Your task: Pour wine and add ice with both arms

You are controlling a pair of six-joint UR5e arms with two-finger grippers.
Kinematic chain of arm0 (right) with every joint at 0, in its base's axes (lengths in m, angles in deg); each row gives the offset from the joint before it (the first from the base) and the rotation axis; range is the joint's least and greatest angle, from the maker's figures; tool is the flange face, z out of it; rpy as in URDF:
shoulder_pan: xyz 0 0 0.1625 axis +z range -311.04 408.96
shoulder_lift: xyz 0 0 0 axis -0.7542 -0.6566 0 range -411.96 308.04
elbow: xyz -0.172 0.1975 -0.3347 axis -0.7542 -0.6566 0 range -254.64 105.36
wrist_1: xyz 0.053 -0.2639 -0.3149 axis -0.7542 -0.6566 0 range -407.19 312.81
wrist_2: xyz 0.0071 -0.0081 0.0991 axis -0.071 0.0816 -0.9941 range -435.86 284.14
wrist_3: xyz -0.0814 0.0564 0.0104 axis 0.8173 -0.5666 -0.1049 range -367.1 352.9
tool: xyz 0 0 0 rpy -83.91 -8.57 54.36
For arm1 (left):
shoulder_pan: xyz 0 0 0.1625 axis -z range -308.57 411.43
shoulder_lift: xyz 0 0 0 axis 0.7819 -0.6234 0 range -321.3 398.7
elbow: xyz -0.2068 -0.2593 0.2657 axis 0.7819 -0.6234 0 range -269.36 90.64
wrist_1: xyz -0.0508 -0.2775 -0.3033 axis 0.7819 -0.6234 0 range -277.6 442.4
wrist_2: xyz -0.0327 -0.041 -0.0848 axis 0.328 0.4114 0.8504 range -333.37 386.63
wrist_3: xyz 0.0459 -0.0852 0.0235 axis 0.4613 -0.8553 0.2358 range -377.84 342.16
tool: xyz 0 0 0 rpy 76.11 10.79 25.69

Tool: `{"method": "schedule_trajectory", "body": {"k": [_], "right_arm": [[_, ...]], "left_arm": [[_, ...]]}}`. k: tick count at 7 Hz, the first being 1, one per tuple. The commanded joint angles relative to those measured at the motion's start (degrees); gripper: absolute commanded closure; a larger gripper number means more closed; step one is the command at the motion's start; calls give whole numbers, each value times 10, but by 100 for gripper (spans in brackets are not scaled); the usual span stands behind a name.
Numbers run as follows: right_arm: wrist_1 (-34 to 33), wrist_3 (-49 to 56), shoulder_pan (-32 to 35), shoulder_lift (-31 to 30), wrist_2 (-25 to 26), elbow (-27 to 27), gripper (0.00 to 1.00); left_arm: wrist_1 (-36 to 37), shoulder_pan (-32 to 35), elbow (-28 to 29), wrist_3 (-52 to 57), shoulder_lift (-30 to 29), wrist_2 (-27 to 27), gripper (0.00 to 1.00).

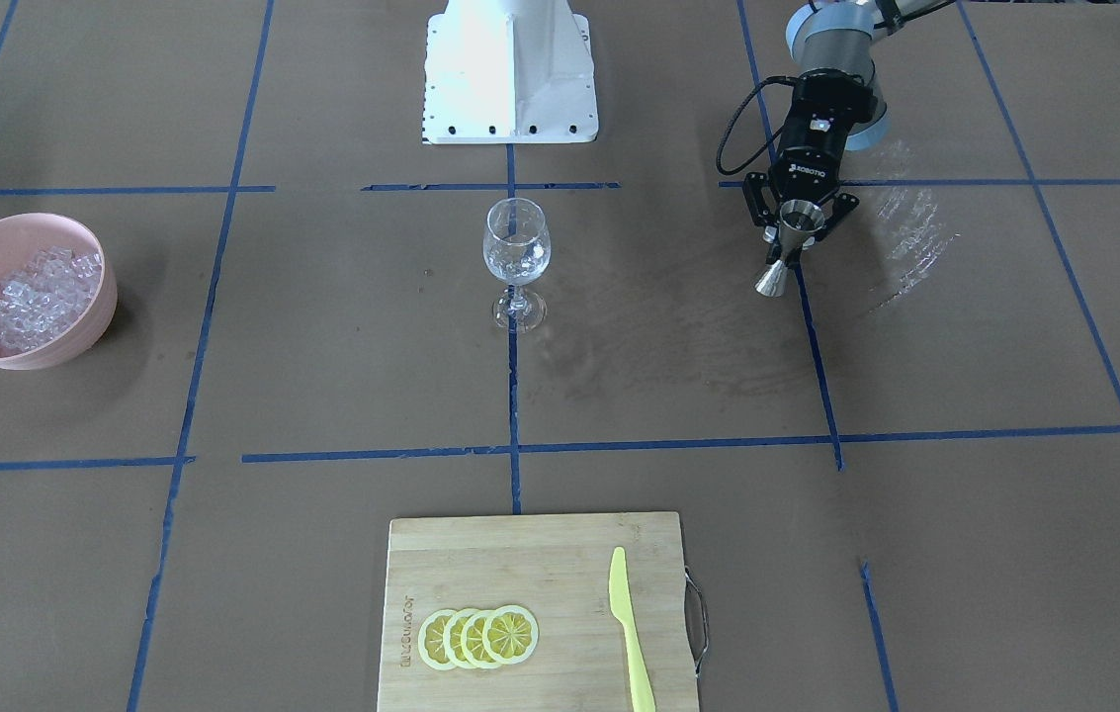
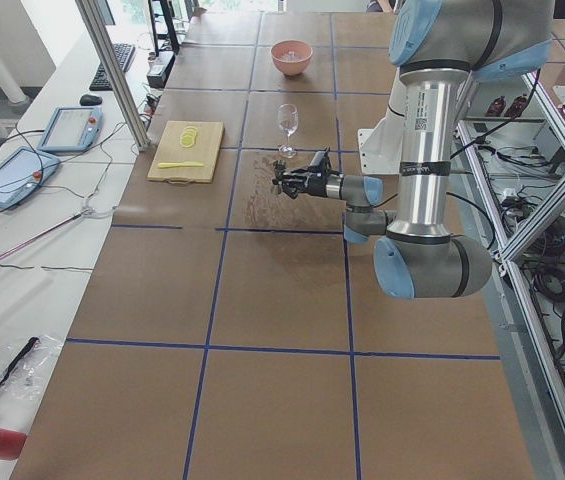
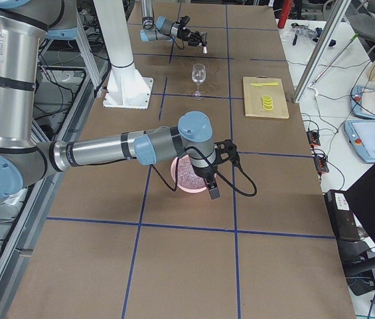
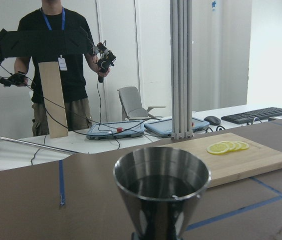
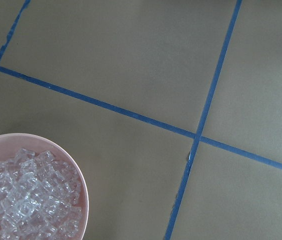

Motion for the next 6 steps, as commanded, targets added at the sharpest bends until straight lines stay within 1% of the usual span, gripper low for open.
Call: {"method": "schedule_trajectory", "body": {"k": [1, 2, 4, 6], "right_arm": [[0, 0, 0, 0, 0, 0, 0], [0, 0, 0, 0, 0, 0, 0], [0, 0, 0, -1, 0, -3, 0], [0, 0, 0, -1, 1, -4, 0]], "left_arm": [[82, 5, -1, 5, -73, 2, 100], [131, 5, -18, 34, -100, 2, 100], [168, 3, -24, 105, -136, 1, 100], [235, 1, -25, 195, -189, 1, 100]]}}
